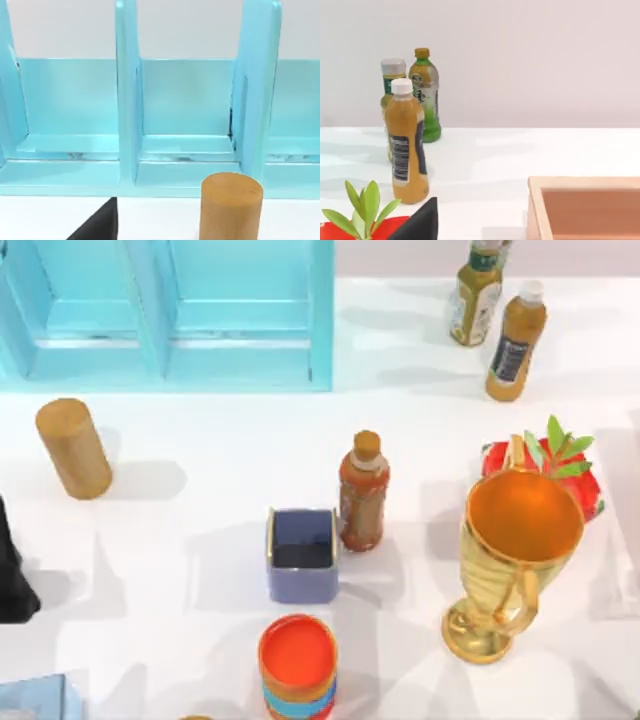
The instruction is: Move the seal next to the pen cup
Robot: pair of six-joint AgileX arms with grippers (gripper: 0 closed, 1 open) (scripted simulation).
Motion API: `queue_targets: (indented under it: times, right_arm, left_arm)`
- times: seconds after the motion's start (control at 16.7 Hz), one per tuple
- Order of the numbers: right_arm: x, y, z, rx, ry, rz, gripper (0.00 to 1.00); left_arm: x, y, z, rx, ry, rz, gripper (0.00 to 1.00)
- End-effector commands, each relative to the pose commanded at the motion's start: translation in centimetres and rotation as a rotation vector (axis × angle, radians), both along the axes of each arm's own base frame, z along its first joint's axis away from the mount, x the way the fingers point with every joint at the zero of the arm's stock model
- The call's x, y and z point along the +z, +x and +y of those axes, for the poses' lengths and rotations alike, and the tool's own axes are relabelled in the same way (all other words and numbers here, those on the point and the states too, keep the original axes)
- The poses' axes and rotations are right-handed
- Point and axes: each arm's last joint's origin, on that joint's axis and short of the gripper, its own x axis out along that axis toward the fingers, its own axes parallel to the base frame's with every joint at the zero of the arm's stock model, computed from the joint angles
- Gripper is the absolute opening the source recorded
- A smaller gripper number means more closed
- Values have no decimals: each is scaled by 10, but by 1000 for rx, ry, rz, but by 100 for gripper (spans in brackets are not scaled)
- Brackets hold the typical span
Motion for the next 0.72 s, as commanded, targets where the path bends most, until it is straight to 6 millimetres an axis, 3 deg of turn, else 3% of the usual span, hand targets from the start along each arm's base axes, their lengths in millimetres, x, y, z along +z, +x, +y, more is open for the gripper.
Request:
queue_targets:
  times: [0.3, 0.54, 0.72]
  right_arm:
    - [0, 0, 0, 0, 0, 0, 100]
    - [0, 0, 0, 0, 0, 0, 100]
    - [0, 0, 0, 0, 0, 0, 100]
  left_arm:
    - [11, 0, 1, 5, 9, 65, 100]
    - [47, 9, 3, 17, 33, 282, 100]
    - [78, 32, 7, 25, 49, 534, 100]
